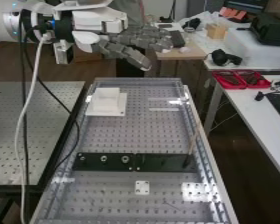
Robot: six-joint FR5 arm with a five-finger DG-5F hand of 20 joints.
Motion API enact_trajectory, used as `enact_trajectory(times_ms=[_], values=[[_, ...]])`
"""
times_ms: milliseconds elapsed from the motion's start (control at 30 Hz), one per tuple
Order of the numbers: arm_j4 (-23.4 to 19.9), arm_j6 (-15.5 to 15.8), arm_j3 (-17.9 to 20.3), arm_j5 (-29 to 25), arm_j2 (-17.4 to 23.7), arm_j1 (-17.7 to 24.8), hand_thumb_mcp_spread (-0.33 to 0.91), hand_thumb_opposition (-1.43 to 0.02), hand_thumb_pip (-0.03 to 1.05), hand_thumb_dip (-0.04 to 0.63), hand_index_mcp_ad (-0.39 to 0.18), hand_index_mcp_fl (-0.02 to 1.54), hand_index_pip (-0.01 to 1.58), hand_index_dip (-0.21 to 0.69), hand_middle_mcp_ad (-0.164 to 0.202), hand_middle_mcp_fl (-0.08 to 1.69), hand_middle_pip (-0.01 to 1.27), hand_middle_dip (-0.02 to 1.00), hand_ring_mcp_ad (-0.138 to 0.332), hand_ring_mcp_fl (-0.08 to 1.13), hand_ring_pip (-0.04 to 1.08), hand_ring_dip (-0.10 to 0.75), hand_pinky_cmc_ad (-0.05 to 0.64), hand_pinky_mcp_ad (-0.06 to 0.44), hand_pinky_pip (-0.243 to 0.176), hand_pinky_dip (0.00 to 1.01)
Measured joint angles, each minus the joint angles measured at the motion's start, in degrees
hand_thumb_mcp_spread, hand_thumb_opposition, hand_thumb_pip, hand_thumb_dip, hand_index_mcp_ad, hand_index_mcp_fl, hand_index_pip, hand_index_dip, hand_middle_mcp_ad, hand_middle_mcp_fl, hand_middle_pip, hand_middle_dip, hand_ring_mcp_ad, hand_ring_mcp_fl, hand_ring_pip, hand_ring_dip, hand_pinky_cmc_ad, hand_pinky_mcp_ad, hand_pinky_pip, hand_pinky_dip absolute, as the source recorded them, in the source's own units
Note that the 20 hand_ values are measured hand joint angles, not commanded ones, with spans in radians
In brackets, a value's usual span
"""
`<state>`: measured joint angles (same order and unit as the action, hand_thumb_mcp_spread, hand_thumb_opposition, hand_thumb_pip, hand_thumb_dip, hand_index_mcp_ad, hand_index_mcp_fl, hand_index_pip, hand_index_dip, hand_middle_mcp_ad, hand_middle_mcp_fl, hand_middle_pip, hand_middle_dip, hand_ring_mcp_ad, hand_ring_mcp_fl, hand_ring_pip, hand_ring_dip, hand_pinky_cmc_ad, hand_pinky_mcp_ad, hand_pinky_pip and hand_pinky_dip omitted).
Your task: Grab the paper clip and place it in the clear container
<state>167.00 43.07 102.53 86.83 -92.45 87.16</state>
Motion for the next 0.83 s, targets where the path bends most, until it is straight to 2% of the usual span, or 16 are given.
enact_trajectory(times_ms=[733,833], values=[[-0.3,-0.6,0.0,1.1,-0.4,-0.4,0.24,-0.71,0.53,0.173,-0.122,0.07,0.1,0.117,0.075,0.0,0.13,0.19,0.127,0.0,0.08,0.112,0.379,0.297,-0.108,0.48],[-0.5,-0.9,0.0,1.2,-0.4,-0.5,0.24,-0.71,0.53,0.173,-0.122,0.07,0.1,0.117,0.075,0.0,0.13,0.19,0.127,0.0,0.08,0.112,0.394,0.297,-0.105,0.48]])
